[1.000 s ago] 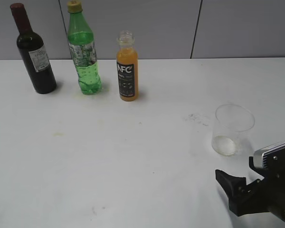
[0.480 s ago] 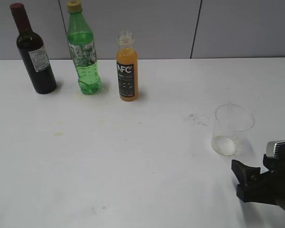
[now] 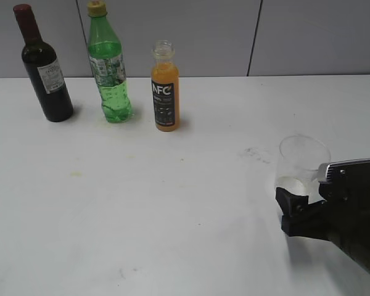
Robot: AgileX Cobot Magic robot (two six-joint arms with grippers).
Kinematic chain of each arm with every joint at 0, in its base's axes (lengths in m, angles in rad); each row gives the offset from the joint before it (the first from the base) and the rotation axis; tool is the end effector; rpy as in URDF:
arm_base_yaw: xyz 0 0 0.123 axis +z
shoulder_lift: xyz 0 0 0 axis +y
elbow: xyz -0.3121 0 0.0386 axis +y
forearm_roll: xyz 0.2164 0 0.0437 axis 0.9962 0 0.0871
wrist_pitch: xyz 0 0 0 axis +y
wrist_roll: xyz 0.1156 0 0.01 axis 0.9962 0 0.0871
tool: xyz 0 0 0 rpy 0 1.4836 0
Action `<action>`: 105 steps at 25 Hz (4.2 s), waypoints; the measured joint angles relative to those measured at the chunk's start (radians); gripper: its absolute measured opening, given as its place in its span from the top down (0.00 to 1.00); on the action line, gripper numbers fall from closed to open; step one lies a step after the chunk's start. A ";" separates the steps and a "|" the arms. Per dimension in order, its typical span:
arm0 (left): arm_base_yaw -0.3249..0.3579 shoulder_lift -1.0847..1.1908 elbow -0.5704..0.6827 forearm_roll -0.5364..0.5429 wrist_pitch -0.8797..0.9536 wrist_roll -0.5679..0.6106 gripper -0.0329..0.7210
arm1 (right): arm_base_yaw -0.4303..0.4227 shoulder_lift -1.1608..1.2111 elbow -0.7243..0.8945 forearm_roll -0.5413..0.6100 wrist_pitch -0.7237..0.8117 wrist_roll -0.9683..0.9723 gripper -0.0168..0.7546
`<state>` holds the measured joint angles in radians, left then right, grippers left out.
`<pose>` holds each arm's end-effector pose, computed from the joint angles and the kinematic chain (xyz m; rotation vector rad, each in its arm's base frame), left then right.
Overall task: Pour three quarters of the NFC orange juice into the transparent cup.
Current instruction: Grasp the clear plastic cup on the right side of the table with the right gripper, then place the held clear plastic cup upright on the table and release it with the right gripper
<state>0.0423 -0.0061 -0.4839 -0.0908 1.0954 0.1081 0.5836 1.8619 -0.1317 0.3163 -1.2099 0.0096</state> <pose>-0.0410 -0.0111 0.2429 0.0742 2.0842 -0.0181 0.2149 0.1015 0.1419 -0.2725 1.9850 0.1557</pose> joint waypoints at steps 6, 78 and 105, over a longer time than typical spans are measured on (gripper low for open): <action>0.000 0.000 0.000 0.000 0.000 0.000 0.18 | 0.000 0.099 -0.053 0.025 0.000 0.001 0.14; 0.000 0.000 0.000 0.000 0.000 0.000 0.18 | 0.000 0.243 -0.722 -1.022 0.164 0.107 0.28; 0.000 0.000 0.000 0.000 0.000 0.000 0.18 | 0.089 0.372 -0.933 -1.498 0.439 0.386 0.28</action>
<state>0.0423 -0.0061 -0.4839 -0.0908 1.0954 0.1081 0.6726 2.2339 -1.0646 -1.1819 -0.7708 0.3956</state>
